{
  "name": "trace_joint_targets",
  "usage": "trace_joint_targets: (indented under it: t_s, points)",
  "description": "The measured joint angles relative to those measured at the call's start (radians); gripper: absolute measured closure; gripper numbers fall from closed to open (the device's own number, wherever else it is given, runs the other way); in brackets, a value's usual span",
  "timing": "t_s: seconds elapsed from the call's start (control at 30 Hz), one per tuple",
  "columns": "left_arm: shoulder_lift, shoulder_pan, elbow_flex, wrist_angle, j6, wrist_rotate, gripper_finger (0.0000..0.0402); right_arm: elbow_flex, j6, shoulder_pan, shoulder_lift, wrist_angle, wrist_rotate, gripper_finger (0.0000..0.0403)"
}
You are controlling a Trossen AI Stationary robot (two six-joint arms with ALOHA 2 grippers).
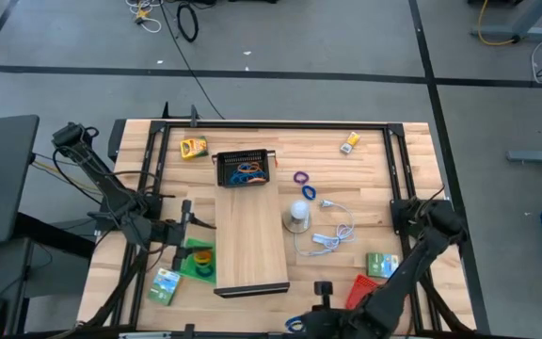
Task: Pick & Place Office Desk Supplies
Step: Put the bottom blue spiral keychain into the green bin
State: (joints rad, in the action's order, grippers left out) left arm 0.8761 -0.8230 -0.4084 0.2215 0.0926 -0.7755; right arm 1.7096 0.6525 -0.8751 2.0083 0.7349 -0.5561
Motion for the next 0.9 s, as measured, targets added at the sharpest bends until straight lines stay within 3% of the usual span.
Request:
trace_joint_targets:
  t_s: [0.2,0.53,0.73,0.9]
  points:
    - [0.000,0.006,0.000,0.138,0.060,0.061,0.0147,0.000,-0.268,0.025,-0.050,-0.124,-0.150,0.0403]
    - [0.048,0.146,0.000,0.420,0.083,0.388,0.0147,0.001,-0.688,0.213,-0.060,-0.315,-0.220,0.0403]
    - [0.085,0.224,0.000,0.497,0.064,0.414,0.0148,0.001,-0.941,0.318,-0.060,-0.475,-0.348,0.0403]
    - [0.091,0.267,0.000,0.519,0.023,0.437,0.0147,0.001,-1.009,0.387,-0.060,-0.492,-0.413,0.0403]
